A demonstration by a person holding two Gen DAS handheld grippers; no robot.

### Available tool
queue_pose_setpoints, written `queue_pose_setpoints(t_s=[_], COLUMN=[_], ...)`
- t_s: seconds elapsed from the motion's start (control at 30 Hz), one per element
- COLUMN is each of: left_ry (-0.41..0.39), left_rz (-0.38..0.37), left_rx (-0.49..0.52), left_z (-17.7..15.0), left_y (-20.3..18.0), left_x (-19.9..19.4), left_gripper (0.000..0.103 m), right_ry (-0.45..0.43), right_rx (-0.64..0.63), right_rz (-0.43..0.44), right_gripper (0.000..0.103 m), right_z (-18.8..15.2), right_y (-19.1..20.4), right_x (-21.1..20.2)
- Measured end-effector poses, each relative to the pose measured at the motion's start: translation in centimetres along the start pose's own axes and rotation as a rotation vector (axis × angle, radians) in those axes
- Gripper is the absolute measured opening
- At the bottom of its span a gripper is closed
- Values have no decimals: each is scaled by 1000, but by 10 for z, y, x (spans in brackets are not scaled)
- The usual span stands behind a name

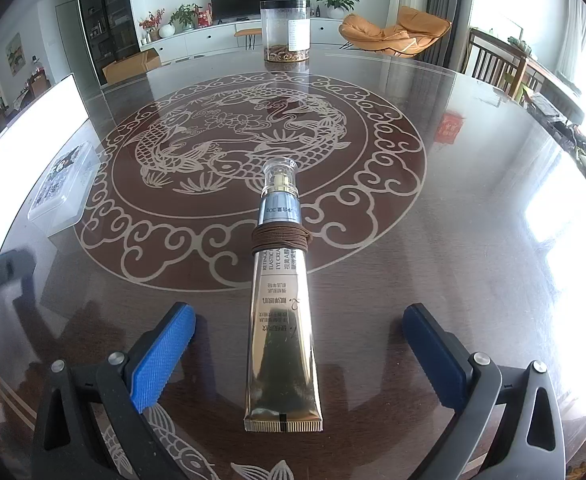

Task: Organize objects

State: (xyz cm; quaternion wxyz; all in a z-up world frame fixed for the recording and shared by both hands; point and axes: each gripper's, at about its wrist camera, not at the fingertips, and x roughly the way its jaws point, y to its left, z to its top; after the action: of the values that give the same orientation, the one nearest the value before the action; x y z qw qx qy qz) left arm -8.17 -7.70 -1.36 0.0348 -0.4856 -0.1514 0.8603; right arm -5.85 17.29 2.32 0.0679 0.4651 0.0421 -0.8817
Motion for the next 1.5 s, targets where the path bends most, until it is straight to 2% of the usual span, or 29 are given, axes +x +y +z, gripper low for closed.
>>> queue_pose_setpoints(t_s=[0.1, 0.2, 0.27, 0.3, 0.47, 0.53, 0.57, 0.6, 0.63, 0.67, 0.8, 0.9, 1.0, 1.1, 1.17, 1.27, 1.37, 1.5], left_ry=[38, 40, 2, -31, -62, -84, -95, -108, -124, -141, -223, -283, -329, -371, -405, -434, -396, -273], left_rz=[115, 226, 269, 278, 218, 192, 185, 174, 161, 153, 132, 105, 71, 33, 43, 143, 263, 414], left_rx=[-20, 32, 103, 154, 207, 206, 206, 206, 206, 208, 214, 197, 165, 116, 91, 52, -25, -157], left_z=[33, 51, 54, 51, 21, 3, -5, -12, -24, -29, -39, -38, -37, -32, -30, -27, -23, -24], left_y=[-9, -19, -27, -32, -30, -28, -26, -25, -20, -20, -16, -12, -2, 14, 31, 72, 127, 204], left_x=[26, 45, 48, 46, 29, 18, 14, 9, -1, -7, -45, -81, -119, -160, -189, -227, -242, -238], left_gripper=[103, 103, 74, 62, 62, 62, 62, 62, 62, 62, 62, 62, 62, 62, 62, 62, 62, 62], right_ry=[0, 0, -1, -1, 9, 73, 108, 115, 107, 110, 135, 95, 37, -21, -55, -94, -110, -84], right_rx=[0, 0, -1, 0, -10, -42, -50, -52, -55, -60, -52, 18, 17, -7, -29, -78, -149, -265], right_rz=[0, 0, 0, 0, 12, 33, 45, 55, 48, 51, 79, 135, 176, 232, 282, 411, 585, 722], right_gripper=[103, 103, 103, 103, 103, 103, 90, 74, 37, 28, 27, 27, 27, 27, 27, 27, 27, 27], right_z=[0, 0, 0, -1, 4, 13, 17, 24, 29, 35, 44, 40, 42, 55, 65, 80, 95, 107], right_y=[0, 0, 0, 0, -1, -1, -1, -3, -2, -2, 0, -3, 9, 33, 55, 107, 180, 275], right_x=[0, 0, 0, -1, 3, 5, 6, 5, 3, 3, 4, -21, -55, -90, -109, -136, -159, -165])
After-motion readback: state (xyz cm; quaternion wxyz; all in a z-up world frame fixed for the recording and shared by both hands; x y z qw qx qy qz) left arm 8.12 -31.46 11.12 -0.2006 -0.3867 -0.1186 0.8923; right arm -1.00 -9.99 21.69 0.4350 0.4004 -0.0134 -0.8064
